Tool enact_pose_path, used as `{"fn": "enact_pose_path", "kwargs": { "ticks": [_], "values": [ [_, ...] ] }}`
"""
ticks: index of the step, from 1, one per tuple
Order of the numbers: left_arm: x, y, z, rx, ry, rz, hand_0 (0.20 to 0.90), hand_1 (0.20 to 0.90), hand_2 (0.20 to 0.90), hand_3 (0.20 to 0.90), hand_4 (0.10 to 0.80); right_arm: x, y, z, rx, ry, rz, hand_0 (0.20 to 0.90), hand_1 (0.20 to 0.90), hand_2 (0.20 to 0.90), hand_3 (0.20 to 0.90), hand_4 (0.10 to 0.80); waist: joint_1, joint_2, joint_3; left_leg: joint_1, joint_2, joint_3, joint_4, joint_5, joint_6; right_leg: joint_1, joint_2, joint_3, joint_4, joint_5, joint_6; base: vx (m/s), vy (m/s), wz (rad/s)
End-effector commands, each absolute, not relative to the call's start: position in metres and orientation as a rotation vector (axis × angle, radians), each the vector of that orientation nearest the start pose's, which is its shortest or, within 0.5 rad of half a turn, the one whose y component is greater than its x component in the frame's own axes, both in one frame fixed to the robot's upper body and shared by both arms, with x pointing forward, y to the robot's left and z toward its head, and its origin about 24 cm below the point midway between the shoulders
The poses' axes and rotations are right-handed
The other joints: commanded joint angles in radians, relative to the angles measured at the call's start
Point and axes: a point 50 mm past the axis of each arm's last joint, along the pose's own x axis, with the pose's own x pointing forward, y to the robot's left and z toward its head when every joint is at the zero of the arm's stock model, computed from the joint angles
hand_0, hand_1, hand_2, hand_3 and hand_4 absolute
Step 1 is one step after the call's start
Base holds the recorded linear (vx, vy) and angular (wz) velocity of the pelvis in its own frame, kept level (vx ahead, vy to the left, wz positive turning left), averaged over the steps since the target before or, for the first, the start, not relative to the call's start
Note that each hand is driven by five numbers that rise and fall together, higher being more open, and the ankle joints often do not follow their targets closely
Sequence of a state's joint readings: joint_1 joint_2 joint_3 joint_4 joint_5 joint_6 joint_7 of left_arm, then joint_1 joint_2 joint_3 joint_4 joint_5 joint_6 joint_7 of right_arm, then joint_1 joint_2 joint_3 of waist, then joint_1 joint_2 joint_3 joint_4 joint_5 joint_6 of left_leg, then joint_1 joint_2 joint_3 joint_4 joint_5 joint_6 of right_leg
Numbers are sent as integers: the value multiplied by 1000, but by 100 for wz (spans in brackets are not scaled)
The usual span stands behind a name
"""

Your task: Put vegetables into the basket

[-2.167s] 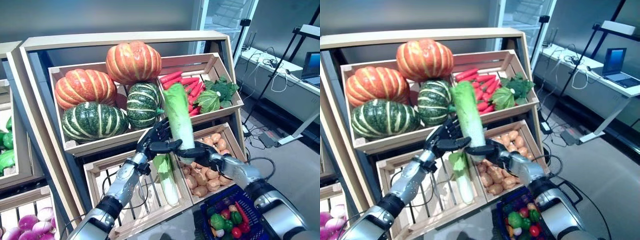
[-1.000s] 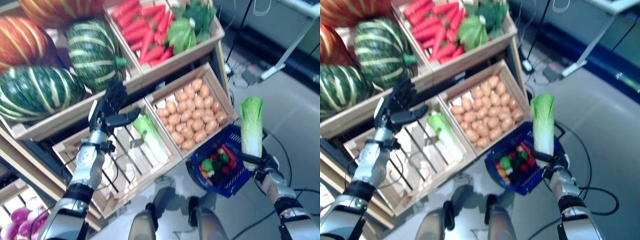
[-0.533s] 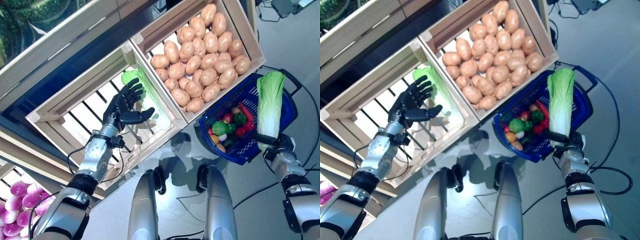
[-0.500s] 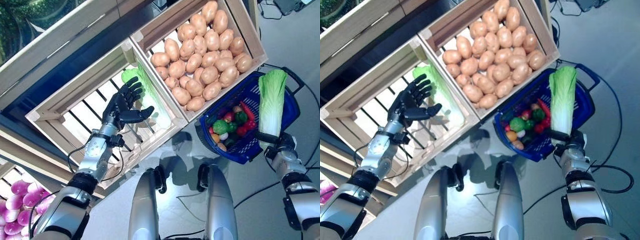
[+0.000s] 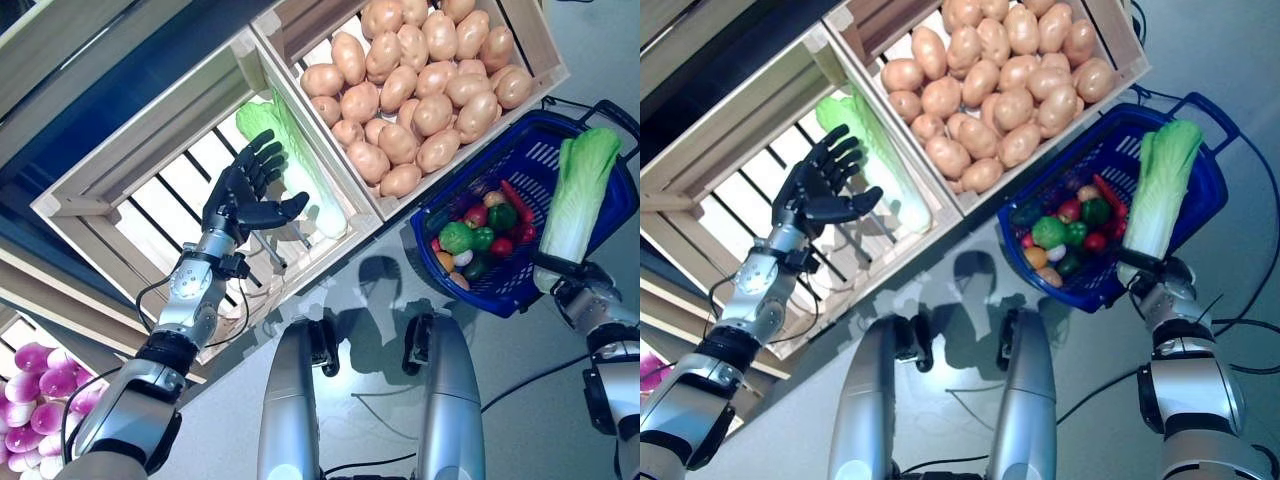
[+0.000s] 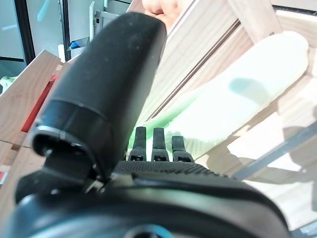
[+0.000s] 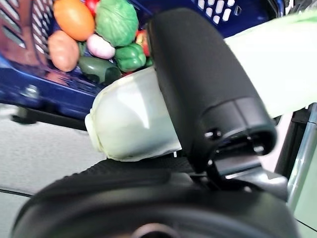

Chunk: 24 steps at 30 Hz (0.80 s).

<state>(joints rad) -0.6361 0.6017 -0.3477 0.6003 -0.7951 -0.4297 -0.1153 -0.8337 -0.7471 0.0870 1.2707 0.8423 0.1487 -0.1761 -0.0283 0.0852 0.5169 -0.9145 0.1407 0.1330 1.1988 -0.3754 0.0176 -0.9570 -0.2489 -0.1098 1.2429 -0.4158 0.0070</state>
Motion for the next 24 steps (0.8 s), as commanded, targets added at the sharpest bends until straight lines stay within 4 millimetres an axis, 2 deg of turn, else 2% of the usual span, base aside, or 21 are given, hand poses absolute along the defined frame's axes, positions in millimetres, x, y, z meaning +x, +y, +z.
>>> {"fn": "enact_pose_path", "kwargs": {
  "ticks": [1,4,5,7,8,9,11,14,17,20,24],
  "values": [
    [350,228,213,31,-664,-97,900,900,900,900,800,318,-399,116,325,249,-727,900,900,900,900,800,21,-11,-62,99,-23,10,9,-214,47,89,-22,-1,-69,-29,-29,26,-34,2],
    [349,236,224,142,-700,-1,900,900,900,900,800,317,-399,115,329,245,-688,900,900,900,900,800,25,-20,-71,96,-21,6,8,-211,43,89,-19,-5,-73,-27,-26,11,-11,1],
    [349,239,232,278,-730,73,900,900,900,900,800,319,-397,115,336,231,-649,900,900,900,900,800,26,-24,-74,91,-18,6,11,-209,43,85,-20,-8,-72,-26,-27,0,0,0],
    [350,244,238,352,-734,134,900,900,900,900,800,321,-395,116,353,224,-617,900,900,900,900,800,27,-26,-78,90,-17,6,8,-207,42,84,-20,-9,-73,-26,-27,0,0,0],
    [350,249,245,503,-765,223,900,900,900,900,800,321,-394,116,380,210,-580,900,900,900,900,800,26,-30,-83,89,-16,4,4,-202,39,82,-19,-10,-74,-24,-25,0,0,0],
    [350,250,246,528,-769,230,900,900,900,900,800,321,-393,115,384,208,-577,900,900,900,900,800,26,-30,-84,89,-16,4,3,-201,38,82,-19,-10,-74,-24,-25,0,0,0],
    [348,255,256,755,-827,315,900,900,900,900,800,321,-393,114,384,200,-556,900,900,900,900,800,25,-32,-91,84,-14,4,-2,-196,34,78,-16,-9,-80,-21,-21,6,18,0],
    [346,260,263,916,-879,389,900,900,900,900,800,320,-391,110,387,205,-531,900,900,900,900,800,23,-31,-98,88,-12,7,-20,-185,29,81,-12,-8,-94,-13,-19,11,42,0],
    [345,261,265,1151,-947,422,900,900,900,900,800,322,-390,111,366,196,-511,900,900,900,900,800,21,-29,-103,99,-8,11,-38,-179,23,91,-10,-6,-111,-8,-15,28,45,-1],
    [343,261,268,1453,-1041,382,900,900,900,900,800,326,-392,125,330,160,-493,900,900,900,900,800,17,-24,-105,89,0,15,-33,-180,18,82,-15,-6,-107,-8,-14,20,40,-1],
    [343,258,268,1675,-1122,292,900,900,900,900,800,333,-389,142,303,119,-468,900,900,900,900,800,9,-17,-96,51,10,16,1,-187,15,43,-20,3,-76,-12,-13,-15,39,-2]
  ]
}}
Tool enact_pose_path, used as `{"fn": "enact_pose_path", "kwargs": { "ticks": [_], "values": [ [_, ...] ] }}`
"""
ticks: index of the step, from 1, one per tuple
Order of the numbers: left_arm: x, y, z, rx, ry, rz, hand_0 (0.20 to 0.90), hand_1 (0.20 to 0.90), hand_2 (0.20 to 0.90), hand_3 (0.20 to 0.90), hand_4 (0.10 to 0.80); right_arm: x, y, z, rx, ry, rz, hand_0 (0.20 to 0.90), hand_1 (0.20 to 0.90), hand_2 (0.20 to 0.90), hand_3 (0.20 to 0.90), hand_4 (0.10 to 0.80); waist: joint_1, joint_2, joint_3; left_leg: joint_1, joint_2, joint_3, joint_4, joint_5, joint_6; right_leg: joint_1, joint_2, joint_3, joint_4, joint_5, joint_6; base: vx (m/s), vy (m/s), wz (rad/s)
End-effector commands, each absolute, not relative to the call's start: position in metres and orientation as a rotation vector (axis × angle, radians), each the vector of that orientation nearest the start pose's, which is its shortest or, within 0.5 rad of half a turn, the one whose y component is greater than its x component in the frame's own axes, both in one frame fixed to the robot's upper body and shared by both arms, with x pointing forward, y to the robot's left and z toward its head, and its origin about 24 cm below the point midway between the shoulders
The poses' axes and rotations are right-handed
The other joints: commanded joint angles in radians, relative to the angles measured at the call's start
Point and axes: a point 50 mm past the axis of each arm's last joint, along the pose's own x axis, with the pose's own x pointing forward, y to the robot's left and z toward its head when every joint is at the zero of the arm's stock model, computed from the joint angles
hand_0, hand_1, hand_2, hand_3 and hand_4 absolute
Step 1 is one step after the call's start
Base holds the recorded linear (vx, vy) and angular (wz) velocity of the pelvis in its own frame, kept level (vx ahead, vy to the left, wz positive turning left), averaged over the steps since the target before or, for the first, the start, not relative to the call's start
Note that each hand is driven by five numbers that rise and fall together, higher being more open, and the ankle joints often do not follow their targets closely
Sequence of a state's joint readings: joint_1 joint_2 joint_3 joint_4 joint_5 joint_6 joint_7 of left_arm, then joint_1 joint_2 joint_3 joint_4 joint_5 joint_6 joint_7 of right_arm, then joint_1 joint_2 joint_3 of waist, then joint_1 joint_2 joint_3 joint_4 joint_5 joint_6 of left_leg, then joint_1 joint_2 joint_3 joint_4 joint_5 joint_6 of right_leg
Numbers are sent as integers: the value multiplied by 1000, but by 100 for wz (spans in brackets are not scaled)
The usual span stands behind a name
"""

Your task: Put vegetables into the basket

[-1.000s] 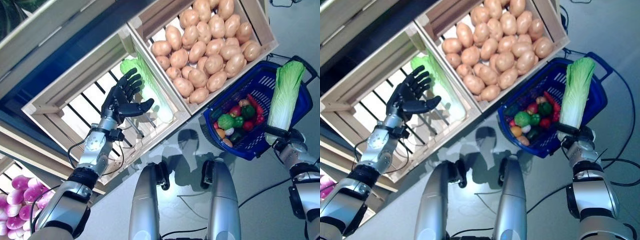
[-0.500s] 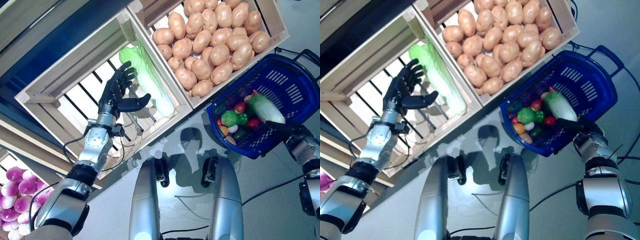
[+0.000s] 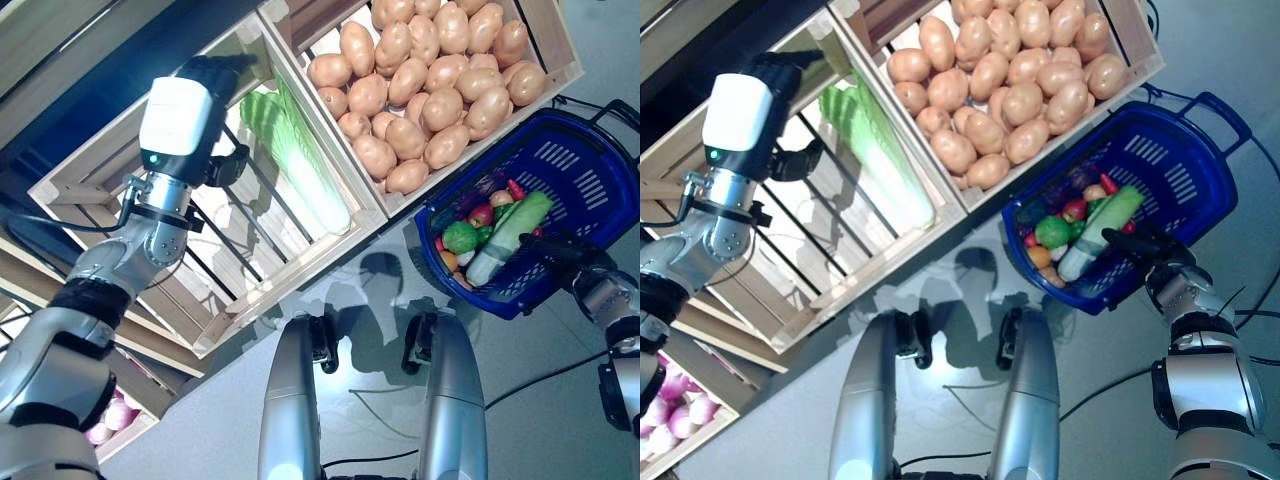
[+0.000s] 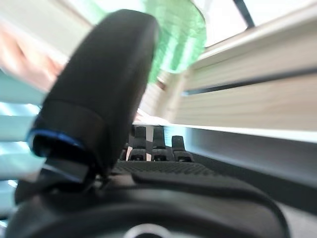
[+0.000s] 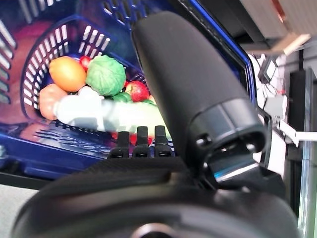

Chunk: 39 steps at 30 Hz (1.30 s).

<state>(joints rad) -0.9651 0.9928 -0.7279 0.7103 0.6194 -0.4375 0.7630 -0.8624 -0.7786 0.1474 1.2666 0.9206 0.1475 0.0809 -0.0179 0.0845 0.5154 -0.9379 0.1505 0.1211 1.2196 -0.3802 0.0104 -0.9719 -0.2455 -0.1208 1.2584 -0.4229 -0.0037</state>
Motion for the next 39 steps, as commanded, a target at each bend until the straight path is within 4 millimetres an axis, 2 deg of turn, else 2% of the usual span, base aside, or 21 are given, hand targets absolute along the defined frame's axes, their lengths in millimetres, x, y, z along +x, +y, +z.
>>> {"fn": "enact_pose_path", "kwargs": {
  "ticks": [1,5,9,12,31,37,39],
  "values": [
    [344,255,267,1735,-1139,256,900,900,900,900,800,337,-386,146,292,109,-457,900,900,900,900,800,-5,-13,-91,63,2,29,-11,-183,22,44,-24,18,-84,-5,-1,-20,55,-3],
    [352,249,263,1890,-1108,136,900,900,900,900,800,347,-378,163,250,91,-414,900,900,900,900,800,-18,-4,-84,27,17,37,4,-181,18,1,-25,28,-67,0,5,-21,64,-4],
    [357,248,257,1935,-1034,41,900,900,900,900,800,352,-374,174,215,72,-382,900,900,900,900,800,-29,2,-79,-3,28,46,13,-175,13,-34,-23,34,-57,9,9,-11,59,-11],
    [359,251,255,1922,-996,37,900,900,900,900,800,356,-369,180,193,63,-363,900,900,900,900,800,-36,5,-75,-27,35,50,18,-168,9,-60,-20,39,-50,16,11,-14,53,-12],
    [370,237,267,2007,-999,-6,900,900,900,900,800,372,-347,193,175,27,-284,900,900,900,900,800,-44,-7,-58,-173,66,35,92,-168,13,-199,-20,48,4,34,11,-4,12,-5],
    [377,231,261,2103,-911,-104,900,900,900,900,800,377,-339,198,164,7,-248,900,900,900,900,800,-49,-10,-54,-215,75,32,111,-167,14,-240,-21,52,17,42,13,-10,13,-3],
    [381,232,255,2163,-790,-156,900,900,900,900,800,379,-334,202,159,-10,-229,900,900,900,900,800,-51,-12,-51,-225,78,32,115,-166,15,-249,-22,52,18,47,14,0,0,0]
  ]
}}
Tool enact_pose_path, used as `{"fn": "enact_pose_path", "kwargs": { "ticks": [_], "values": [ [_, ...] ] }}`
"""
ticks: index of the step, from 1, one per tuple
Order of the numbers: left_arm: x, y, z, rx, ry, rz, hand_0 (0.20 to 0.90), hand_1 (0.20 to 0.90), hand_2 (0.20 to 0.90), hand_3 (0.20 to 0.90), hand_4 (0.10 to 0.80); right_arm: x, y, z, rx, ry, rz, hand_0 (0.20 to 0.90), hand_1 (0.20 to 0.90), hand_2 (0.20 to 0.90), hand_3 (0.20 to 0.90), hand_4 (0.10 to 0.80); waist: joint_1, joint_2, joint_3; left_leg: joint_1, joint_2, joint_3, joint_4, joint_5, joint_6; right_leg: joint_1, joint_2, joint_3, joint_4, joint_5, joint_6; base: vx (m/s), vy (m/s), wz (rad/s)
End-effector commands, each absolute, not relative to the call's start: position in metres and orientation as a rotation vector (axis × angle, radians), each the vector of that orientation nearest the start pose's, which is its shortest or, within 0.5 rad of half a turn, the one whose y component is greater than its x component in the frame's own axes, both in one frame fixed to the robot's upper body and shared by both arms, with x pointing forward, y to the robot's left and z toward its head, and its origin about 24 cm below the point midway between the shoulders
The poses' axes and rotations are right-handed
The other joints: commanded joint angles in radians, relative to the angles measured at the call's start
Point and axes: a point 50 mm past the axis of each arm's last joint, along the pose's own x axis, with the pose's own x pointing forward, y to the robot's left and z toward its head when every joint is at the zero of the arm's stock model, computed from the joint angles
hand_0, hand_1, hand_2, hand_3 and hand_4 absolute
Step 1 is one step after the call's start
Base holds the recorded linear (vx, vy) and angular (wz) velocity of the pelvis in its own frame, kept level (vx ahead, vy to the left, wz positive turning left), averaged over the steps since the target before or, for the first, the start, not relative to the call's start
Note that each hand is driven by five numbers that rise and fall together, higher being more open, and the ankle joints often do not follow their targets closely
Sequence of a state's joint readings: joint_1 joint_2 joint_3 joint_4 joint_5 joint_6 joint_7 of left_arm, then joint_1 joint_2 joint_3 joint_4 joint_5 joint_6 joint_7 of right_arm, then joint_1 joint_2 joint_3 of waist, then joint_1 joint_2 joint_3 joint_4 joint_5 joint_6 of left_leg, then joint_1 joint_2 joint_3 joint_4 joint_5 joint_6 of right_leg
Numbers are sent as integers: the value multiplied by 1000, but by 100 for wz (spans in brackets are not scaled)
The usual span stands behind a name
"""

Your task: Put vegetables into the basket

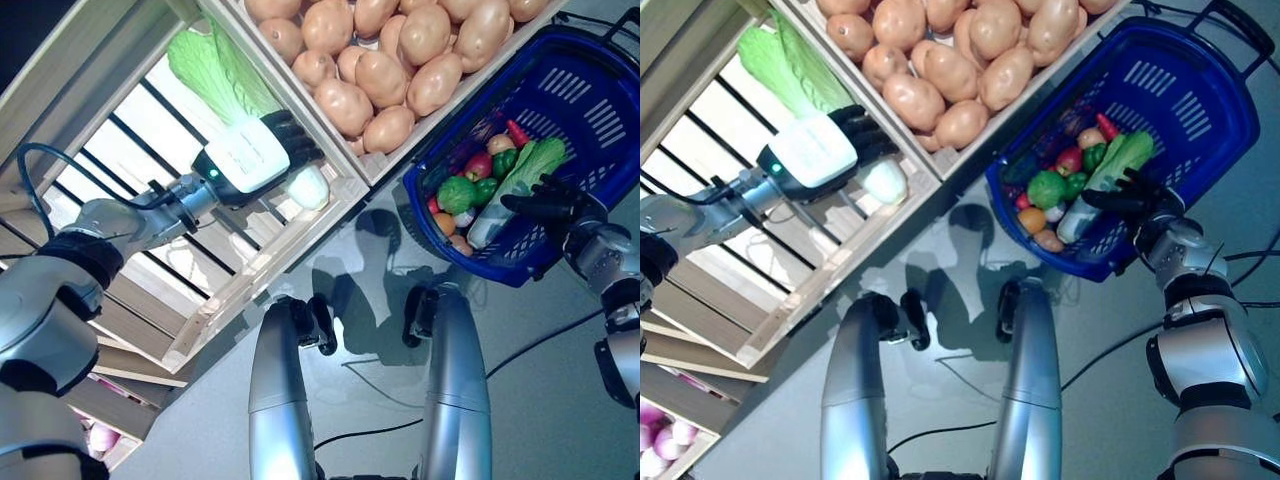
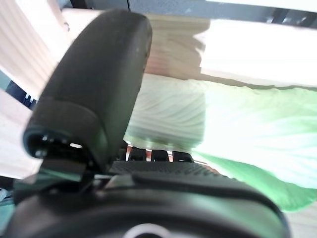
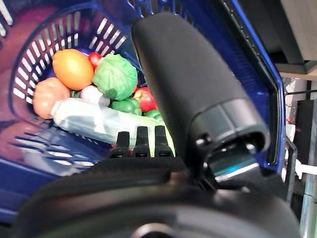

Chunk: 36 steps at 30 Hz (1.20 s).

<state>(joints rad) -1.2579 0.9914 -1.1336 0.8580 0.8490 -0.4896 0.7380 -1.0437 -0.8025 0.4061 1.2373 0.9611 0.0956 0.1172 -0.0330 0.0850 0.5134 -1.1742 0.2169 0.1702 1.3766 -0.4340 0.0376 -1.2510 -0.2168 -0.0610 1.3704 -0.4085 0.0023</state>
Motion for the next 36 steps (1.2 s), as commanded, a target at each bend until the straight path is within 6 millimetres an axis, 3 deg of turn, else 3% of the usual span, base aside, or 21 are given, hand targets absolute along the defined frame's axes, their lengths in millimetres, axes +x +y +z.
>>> {"fn": "enact_pose_path", "kwargs": {
  "ticks": [1,6,10,11,12,13,22,30,36],
  "values": [
    [383,235,252,2178,-725,-164,900,900,900,900,800,379,-333,204,154,-20,-219,900,900,900,900,800,-37,-14,-48,10,13,-17,-43,-111,-12,29,-51,-9,-96,34,9,0,0,0],
    [387,258,242,2196,-420,-177,900,900,900,900,800,382,-327,218,136,-76,-170,900,900,900,900,800,-43,-12,-49,14,21,-10,-56,-104,-15,33,-55,-12,-108,41,13,-8,18,-2],
    [386,270,236,2191,-284,-185,900,900,900,900,800,384,-323,224,127,-107,-145,900,900,900,900,800,-44,-9,-51,26,24,-5,-60,-106,-17,46,-59,-13,-114,39,15,0,0,0],
    [385,275,233,2189,-255,-187,705,705,705,705,670,384,-322,226,128,-118,-135,900,900,900,900,800,-44,-9,-52,32,25,-3,-62,-107,-19,52,-60,-14,-116,37,16,0,0,0],
    [385,276,232,2184,-244,-191,462,462,462,462,508,385,-320,227,127,-126,-128,900,900,900,900,800,-44,-8,-54,35,25,-3,-64,-107,-20,56,-60,-15,-118,37,16,0,0,0],
    [384,279,230,2178,-221,-196,300,300,300,300,400,385,-318,229,125,-137,-116,900,900,900,900,800,-43,-8,-56,43,25,-3,-69,-107,-21,64,-61,-15,-122,36,16,0,0,0],
    [381,287,238,2190,-229,-131,300,300,300,300,400,387,-305,241,134,-218,-44,900,900,900,900,800,-36,-9,-63,76,26,-4,-89,-108,-27,100,-71,-22,-136,26,15,0,0,0],
    [375,295,227,2138,-320,-85,300,300,300,300,400,385,-302,237,156,-252,-50,900,900,900,900,800,-33,-19,-85,168,18,9,-169,-89,-35,192,-67,-40,-196,28,16,8,0,0],
    [370,288,234,1898,-494,41,300,300,300,300,400,383,-301,223,151,-242,-30,900,900,900,900,800,-28,-23,-117,280,1,24,-290,-49,-38,304,-54,-52,-297,46,12,41,2,2]
  ]
}}
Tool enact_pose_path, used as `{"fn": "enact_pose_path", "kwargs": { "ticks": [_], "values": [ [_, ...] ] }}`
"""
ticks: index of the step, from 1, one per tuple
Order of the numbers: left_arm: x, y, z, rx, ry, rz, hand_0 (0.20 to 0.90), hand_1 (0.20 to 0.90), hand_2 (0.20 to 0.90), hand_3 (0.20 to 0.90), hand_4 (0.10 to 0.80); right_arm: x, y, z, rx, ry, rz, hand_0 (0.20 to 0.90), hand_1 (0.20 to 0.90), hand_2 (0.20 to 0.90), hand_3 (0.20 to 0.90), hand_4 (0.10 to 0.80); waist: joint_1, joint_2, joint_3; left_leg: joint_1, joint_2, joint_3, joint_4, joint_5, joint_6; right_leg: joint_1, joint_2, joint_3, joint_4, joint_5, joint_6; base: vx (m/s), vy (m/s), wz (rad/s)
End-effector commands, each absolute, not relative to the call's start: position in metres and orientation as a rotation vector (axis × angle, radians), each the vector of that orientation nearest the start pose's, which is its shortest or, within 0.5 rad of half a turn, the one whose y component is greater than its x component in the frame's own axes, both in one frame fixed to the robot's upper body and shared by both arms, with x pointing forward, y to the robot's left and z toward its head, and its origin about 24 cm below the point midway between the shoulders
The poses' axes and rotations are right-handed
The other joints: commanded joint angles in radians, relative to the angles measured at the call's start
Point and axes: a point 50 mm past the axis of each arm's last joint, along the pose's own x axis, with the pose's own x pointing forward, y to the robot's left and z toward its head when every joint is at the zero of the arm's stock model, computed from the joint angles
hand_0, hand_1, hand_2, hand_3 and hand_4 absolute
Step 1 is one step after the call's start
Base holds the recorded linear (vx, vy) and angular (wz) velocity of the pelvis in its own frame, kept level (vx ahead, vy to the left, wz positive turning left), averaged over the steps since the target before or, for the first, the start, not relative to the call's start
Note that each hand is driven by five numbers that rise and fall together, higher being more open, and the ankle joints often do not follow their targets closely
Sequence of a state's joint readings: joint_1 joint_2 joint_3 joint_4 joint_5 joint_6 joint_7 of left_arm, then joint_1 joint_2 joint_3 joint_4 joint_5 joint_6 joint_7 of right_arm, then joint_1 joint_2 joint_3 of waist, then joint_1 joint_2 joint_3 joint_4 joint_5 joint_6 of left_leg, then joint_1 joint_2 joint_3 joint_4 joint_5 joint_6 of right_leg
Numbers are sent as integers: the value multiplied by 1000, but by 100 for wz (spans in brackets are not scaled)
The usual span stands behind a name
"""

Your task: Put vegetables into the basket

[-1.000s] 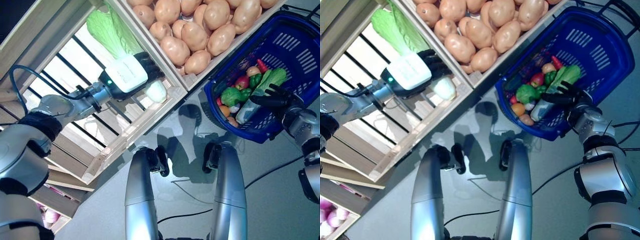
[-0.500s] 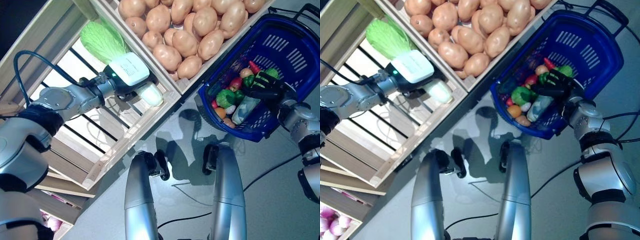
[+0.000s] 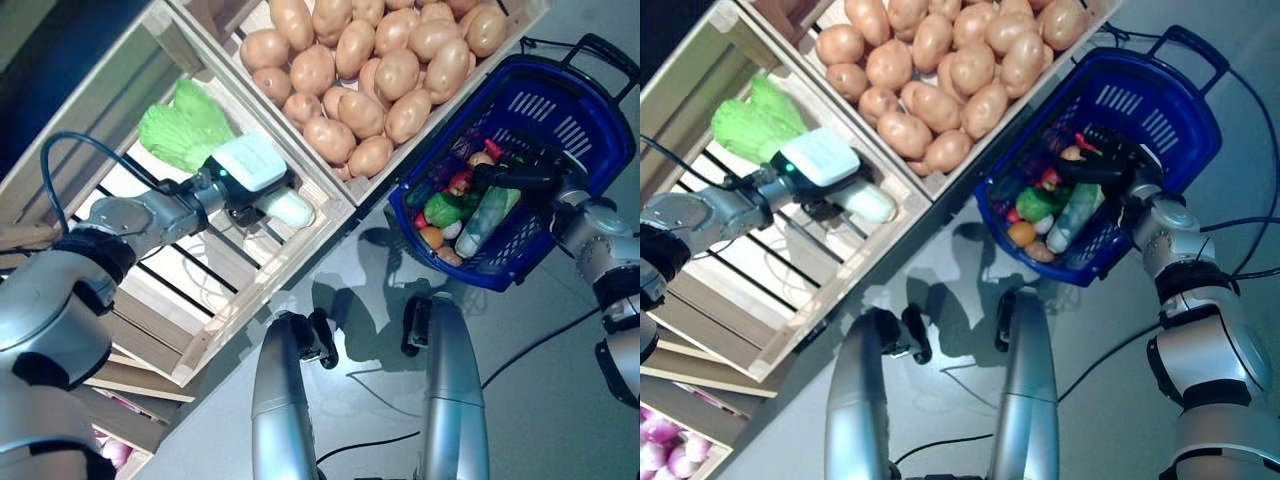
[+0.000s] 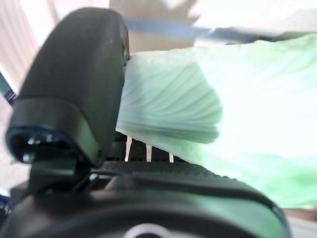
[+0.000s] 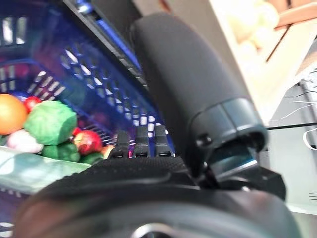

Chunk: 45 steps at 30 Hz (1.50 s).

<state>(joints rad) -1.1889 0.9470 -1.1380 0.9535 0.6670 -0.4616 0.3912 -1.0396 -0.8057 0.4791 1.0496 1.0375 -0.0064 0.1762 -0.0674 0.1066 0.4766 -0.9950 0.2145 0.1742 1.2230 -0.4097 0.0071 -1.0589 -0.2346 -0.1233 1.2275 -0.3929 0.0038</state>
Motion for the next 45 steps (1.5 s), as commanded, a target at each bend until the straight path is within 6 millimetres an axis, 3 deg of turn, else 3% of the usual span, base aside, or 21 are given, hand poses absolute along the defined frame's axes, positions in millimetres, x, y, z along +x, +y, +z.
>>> {"fn": "enact_pose_path", "kwargs": {
  "ticks": [1,5,7,10,11,14,16,17,20,26,35,45],
  "values": [
    [368,283,239,1740,-557,78,300,300,300,300,400,381,-300,215,140,-236,-30,900,900,900,900,800,10,-49,-99,150,-9,20,-185,-57,-7,162,-33,4,-197,37,6,73,-26,7],
    [362,269,235,1443,-646,38,300,300,300,300,400,376,-295,192,144,-211,-10,900,900,900,900,800,20,-65,-140,270,-32,27,-308,-17,-5,286,-29,-20,-307,56,4,79,-45,10],
    [360,264,232,1382,-665,6,300,300,300,300,400,375,-292,189,141,-209,-6,900,900,900,900,800,22,-69,-150,296,-37,29,-335,-8,-5,312,-28,-24,-331,60,4,56,-42,7],
    [356,248,225,1129,-691,-82,300,300,300,300,400,375,-279,178,138,-192,18,900,900,900,900,800,30,-84,-174,406,-54,31,-444,26,-8,425,-15,-40,-436,82,7,54,-43,11],
    [356,248,225,1129,-691,-82,300,300,300,300,400,375,-279,178,138,-192,18,900,900,900,900,800,30,-84,-174,406,-54,31,-444,26,-8,425,-15,-40,-436,82,7,90,-42,11],
    [351,237,217,735,-673,-165,300,300,300,300,400,373,-261,161,122,-166,76,900,900,900,900,800,39,-105,-210,538,-69,33,-578,76,-1,556,3,-57,-568,114,12,104,-50,5],
    [347,234,209,539,-661,-215,300,300,300,300,400,371,-249,151,110,-153,144,900,900,900,900,800,48,-115,-236,607,-85,31,-655,108,5,630,17,-70,-650,138,19,113,-53,6],
    [347,234,207,520,-657,-220,300,300,300,300,400,370,-248,149,112,-151,150,900,900,900,900,800,48,-116,-240,621,-88,31,-670,114,5,646,21,-72,-669,143,20,95,-54,6],
    [344,225,189,195,-619,-282,300,300,300,300,400,366,-223,131,71,-73,326,900,900,900,900,800,61,-132,-301,753,-112,35,-826,172,3,793,59,-97,-843,195,36,193,-84,-1],
    [336,199,152,-154,-538,-363,300,300,300,300,400,356,-204,100,77,162,568,900,900,900,900,800,78,-155,-411,990,-153,19,-1146,286,-12,1053,123,-120,-1151,289,59,220,-66,3],
    [331,183,122,-383,-450,-368,300,300,300,300,400,347,-176,93,149,257,749,900,900,900,900,800,82,-171,-467,1110,-165,12,-1310,332,-23,1178,168,-120,-1315,352,66,56,-32,8],
    [326,174,97,-358,-344,-391,300,300,300,300,400,345,-153,99,135,220,794,900,900,900,900,800,82,-173,-473,1124,-168,14,-1310,316,-22,1194,180,-131,-1315,344,62,-8,-15,3]
  ]
}}
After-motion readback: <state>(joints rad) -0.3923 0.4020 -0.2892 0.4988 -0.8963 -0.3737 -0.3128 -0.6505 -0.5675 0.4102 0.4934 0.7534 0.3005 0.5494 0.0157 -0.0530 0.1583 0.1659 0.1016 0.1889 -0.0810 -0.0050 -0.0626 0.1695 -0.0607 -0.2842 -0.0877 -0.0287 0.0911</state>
